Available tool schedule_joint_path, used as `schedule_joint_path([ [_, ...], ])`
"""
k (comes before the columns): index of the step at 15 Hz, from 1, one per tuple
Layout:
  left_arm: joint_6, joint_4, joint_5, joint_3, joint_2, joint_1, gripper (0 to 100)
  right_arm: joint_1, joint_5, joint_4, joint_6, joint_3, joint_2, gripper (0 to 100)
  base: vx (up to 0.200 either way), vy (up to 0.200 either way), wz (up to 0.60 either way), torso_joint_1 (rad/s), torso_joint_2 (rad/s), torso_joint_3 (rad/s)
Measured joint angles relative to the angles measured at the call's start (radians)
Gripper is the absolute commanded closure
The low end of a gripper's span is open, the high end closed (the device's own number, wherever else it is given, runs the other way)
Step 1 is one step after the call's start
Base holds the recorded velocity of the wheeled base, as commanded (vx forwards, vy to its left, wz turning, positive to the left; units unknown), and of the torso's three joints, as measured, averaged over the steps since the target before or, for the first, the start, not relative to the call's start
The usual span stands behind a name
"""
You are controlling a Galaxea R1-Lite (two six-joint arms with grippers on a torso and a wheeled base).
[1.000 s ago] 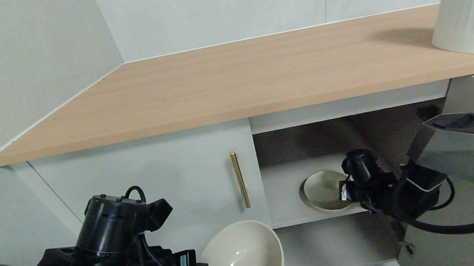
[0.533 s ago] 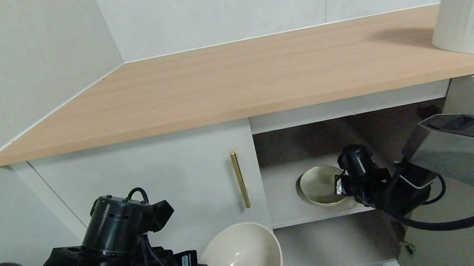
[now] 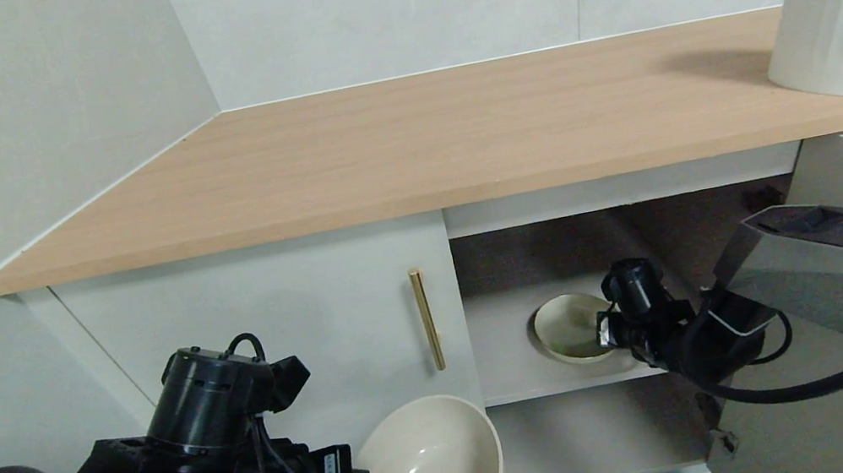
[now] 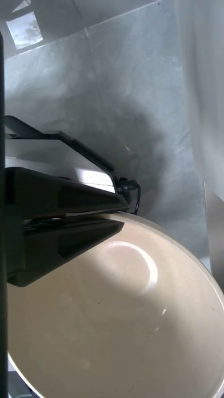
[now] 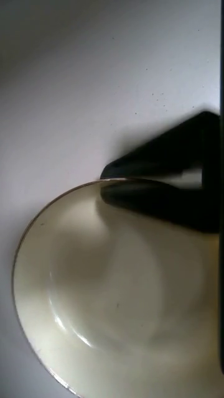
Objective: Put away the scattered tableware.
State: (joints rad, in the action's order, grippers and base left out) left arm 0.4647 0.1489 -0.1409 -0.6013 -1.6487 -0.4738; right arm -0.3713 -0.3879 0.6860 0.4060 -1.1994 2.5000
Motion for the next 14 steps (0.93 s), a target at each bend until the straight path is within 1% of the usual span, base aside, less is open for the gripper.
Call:
schedule_joint_path([
  [4,0.000,0.001,0.001,-0.003,-0.004,0.000,100,-0.001,0.001,0.001,0.000,0.007,-0.007,0,0.000,0.000,0.00,0.000,0.00,0.000],
  [7,0.003,0.002,0.009,-0.024,-0.015,0.000,100,-0.008,0.007,0.000,0.000,0.050,-0.052,0,0.000,0.000,0.00,0.000,0.00,0.000],
  [8,0.009,0.001,0.031,-0.038,-0.024,0.000,100,-0.014,0.016,-0.005,0.000,0.072,-0.079,0,0.000,0.000,0.00,0.000,0.00,0.000],
  [10,0.035,0.001,0.138,-0.084,-0.058,0.000,100,-0.041,0.072,-0.048,0.001,0.131,-0.163,0,0.000,0.000,0.00,0.000,0.00,0.000],
  [11,0.040,0.001,0.187,-0.110,-0.079,-0.002,100,-0.060,0.117,-0.088,0.001,0.164,-0.217,0,0.000,0.000,0.00,0.000,0.00,0.000],
  [12,0.043,0.002,0.213,-0.134,-0.099,-0.013,100,-0.083,0.166,-0.135,0.001,0.196,-0.278,0,0.000,0.000,0.00,0.000,0.00,0.000],
  [14,0.042,0.003,0.228,-0.153,-0.131,-0.045,100,-0.137,0.252,-0.263,0.001,0.251,-0.407,0,0.000,0.000,0.00,0.000,0.00,0.000],
])
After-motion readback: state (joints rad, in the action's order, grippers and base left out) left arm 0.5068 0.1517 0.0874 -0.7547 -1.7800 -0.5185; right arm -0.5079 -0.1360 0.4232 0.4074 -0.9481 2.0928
